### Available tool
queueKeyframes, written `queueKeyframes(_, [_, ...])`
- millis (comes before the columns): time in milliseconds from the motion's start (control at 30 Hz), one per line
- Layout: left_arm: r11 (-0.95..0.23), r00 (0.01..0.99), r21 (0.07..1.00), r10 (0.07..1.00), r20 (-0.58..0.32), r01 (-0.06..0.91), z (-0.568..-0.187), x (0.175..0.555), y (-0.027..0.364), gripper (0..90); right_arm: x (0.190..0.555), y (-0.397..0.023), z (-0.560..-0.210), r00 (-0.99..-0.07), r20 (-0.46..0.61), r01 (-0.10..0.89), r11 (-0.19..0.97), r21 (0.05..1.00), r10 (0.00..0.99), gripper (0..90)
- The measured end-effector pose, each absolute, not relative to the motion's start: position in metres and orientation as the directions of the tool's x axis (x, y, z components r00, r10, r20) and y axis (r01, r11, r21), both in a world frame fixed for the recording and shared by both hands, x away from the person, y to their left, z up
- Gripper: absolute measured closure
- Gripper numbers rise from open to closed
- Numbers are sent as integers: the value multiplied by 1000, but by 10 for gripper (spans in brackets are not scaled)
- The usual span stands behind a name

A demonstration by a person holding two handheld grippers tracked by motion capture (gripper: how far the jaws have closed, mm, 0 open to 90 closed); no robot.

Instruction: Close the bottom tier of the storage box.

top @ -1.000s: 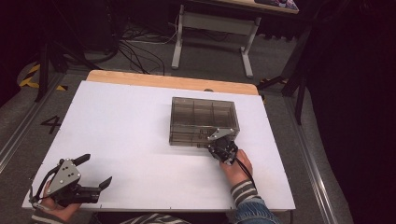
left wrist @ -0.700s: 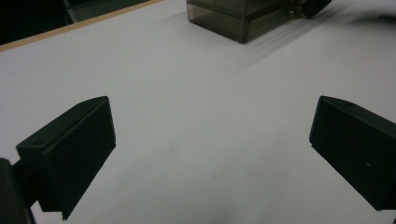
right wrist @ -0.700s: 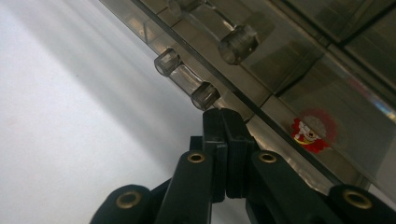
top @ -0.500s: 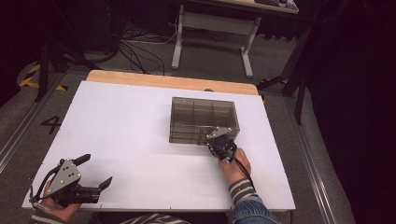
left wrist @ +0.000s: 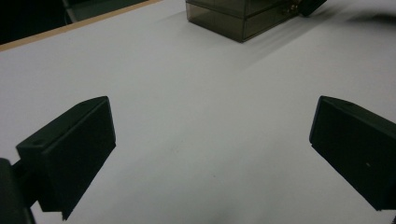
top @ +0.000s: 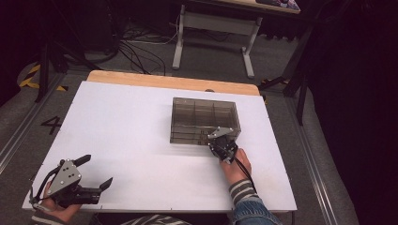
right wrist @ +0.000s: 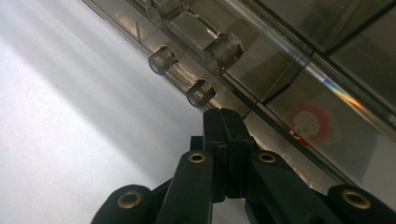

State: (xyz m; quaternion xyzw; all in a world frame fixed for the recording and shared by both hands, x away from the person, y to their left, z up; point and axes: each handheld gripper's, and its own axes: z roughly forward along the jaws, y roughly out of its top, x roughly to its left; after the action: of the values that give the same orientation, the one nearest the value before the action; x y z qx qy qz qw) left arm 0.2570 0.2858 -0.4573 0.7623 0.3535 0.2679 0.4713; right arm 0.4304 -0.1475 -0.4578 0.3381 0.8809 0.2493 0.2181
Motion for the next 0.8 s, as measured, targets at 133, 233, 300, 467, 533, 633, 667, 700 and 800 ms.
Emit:
queueKeyframes(133, [-307, 607, 907, 791, 76, 287, -457, 257, 286, 10, 430, -147, -457, -680, -225, 482, 656, 581, 698, 891])
queueKeyframes(233, [-303, 605, 908, 793, 73, 289, -457, 257, 286, 10, 428, -149, -455, -685, -203, 490, 649, 582, 699, 869])
queueKeyframes(300, [-303, 605, 908, 793, 73, 289, -457, 257, 286, 10, 426, -150, -452, -686, -190, 492, 640, 590, 703, 859])
queueKeyframes(467, [-302, 605, 909, 793, 71, 289, -457, 257, 286, 10, 421, -153, -444, -696, -165, 484, 626, 611, 699, 837])
queueKeyframes(533, [-302, 605, 909, 793, 72, 288, -457, 257, 286, 10, 419, -154, -442, -699, -162, 479, 625, 617, 696, 824])
queueKeyframes(633, [-303, 605, 908, 793, 73, 288, -457, 257, 286, 10, 416, -156, -439, -704, -158, 473, 623, 622, 692, 796])
queueKeyframes(667, [-304, 605, 908, 793, 73, 288, -457, 257, 286, 10, 415, -156, -438, -705, -154, 472, 619, 628, 693, 793])
queueKeyframes(700, [-303, 606, 908, 792, 72, 288, -457, 257, 286, 10, 415, -156, -437, -707, -154, 469, 621, 628, 690, 788])
queueKeyframes(800, [-302, 606, 909, 792, 70, 289, -457, 257, 285, 10, 412, -157, -434, -710, -149, 462, 616, 638, 688, 774])
